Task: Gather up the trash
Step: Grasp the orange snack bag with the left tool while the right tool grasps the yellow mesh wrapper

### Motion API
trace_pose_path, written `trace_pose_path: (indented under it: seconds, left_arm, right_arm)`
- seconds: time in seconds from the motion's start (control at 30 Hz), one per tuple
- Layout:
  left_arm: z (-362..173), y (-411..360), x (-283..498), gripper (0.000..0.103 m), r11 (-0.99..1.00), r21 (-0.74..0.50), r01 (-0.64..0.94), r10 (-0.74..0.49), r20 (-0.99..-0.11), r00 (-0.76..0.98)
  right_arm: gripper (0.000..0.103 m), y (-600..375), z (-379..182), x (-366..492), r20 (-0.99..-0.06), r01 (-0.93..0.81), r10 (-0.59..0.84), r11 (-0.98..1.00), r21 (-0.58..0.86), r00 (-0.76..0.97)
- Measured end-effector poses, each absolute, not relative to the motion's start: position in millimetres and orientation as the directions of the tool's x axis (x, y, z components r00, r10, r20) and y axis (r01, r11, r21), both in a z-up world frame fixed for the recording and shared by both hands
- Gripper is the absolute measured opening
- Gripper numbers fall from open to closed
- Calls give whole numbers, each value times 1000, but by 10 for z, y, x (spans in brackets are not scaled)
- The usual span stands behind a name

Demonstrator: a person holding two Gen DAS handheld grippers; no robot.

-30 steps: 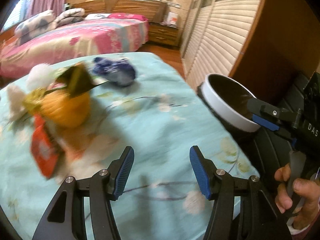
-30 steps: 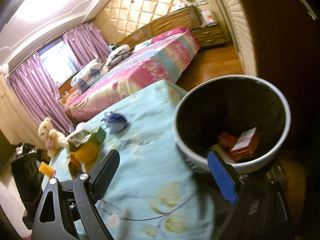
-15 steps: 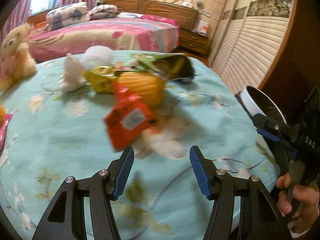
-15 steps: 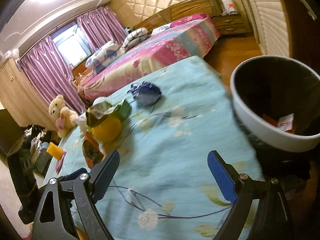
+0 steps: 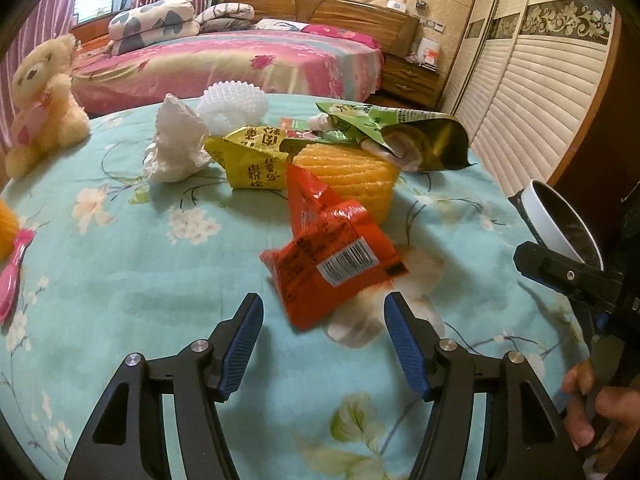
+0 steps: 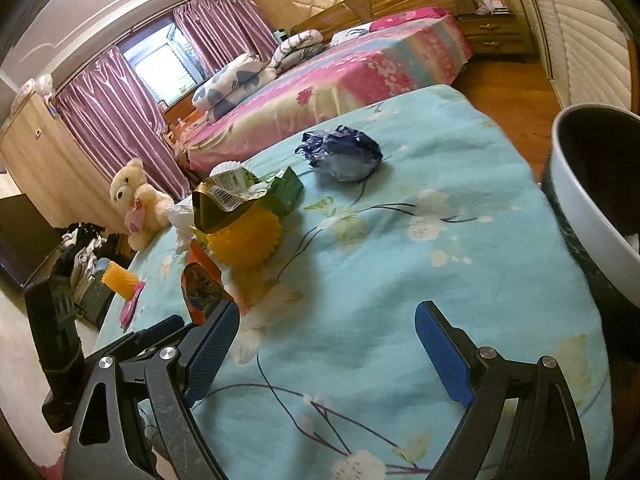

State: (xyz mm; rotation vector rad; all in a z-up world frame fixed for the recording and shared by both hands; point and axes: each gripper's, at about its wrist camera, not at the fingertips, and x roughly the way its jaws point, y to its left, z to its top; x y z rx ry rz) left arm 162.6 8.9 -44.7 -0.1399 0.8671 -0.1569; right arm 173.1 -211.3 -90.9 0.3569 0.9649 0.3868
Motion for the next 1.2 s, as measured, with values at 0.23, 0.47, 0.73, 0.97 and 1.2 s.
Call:
trace_pose_path:
  seconds: [0.23, 0.47, 0.73, 0.97, 1.2]
  left_arm:
    - [-538, 182, 1816, 14, 972, -199, 121, -231, -749, 622]
    - [-588, 446, 1819, 0, 966, -242, 96, -249, -747, 616]
    - [-557, 585, 1791, 8, 961, -264, 82, -258, -752, 607]
    - [-501, 647, 1800, 53, 954, -292, 68, -268, -729, 630]
    - [-544, 476, 1995, 64, 955, -281, 99, -280, -736, 617]
  right_arm:
    - [91, -1909, -929, 1861, -719, -179, 488, 867, 465, 495]
    - [91, -1513, -983, 2069, -716, -233, 525, 849, 473, 460]
    - [89, -1227, -1067, 2292, -710, -250, 550, 834, 492, 438]
    - [88, -1327, -1057, 2228, -692, -236, 579, 813, 533, 431]
    - [88, -1627, -1023, 2173, -693, -175, 541, 831, 529, 477]
